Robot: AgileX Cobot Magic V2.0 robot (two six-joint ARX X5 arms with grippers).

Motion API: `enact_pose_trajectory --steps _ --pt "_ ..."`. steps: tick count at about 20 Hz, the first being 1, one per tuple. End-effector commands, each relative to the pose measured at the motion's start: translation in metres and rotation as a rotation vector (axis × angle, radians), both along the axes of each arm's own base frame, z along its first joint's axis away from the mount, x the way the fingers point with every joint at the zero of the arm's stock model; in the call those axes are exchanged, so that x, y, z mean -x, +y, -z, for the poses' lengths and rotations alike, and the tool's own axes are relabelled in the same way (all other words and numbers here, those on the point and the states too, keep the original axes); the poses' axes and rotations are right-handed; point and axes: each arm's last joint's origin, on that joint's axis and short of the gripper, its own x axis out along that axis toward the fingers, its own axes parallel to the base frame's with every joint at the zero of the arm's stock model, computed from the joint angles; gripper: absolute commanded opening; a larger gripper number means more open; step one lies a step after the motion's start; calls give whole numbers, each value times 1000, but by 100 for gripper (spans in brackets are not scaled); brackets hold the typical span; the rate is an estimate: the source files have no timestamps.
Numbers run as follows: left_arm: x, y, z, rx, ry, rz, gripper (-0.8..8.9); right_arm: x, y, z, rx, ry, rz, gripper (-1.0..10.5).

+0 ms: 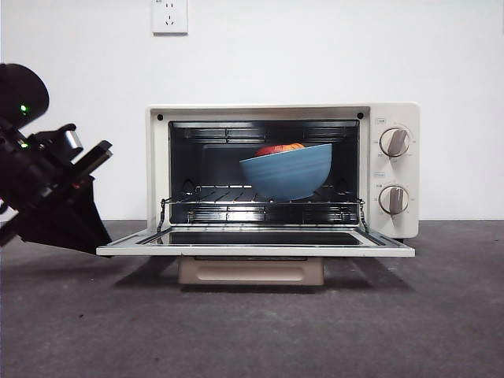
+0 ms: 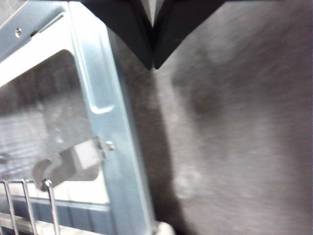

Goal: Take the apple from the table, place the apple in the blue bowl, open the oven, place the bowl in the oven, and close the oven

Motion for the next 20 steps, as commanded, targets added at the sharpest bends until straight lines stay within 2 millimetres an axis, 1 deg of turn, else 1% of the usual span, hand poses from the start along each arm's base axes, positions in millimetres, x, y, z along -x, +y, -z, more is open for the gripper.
enact_pose_trajectory --steps 1,5,8,11,15,20 --pt "-5 -7 11 16 21 18 6 6 -3 -7 -11 -33 -11 206" --pt "-5 -15 19 51 35 63 6 18 -9 -11 -29 -70 -4 206" --pt "-7 -17 16 132 34 97 6 23 -12 -12 -32 -76 2 206" --pt "-13 -17 9 241 6 102 6 25 -13 -10 -20 -58 8 206" --pt "-22 -15 -1 331 -53 60 6 26 -14 -7 -16 -27 16 206" --pt "-35 -13 -20 432 -187 6 6 27 -14 -7 -14 -15 18 206"
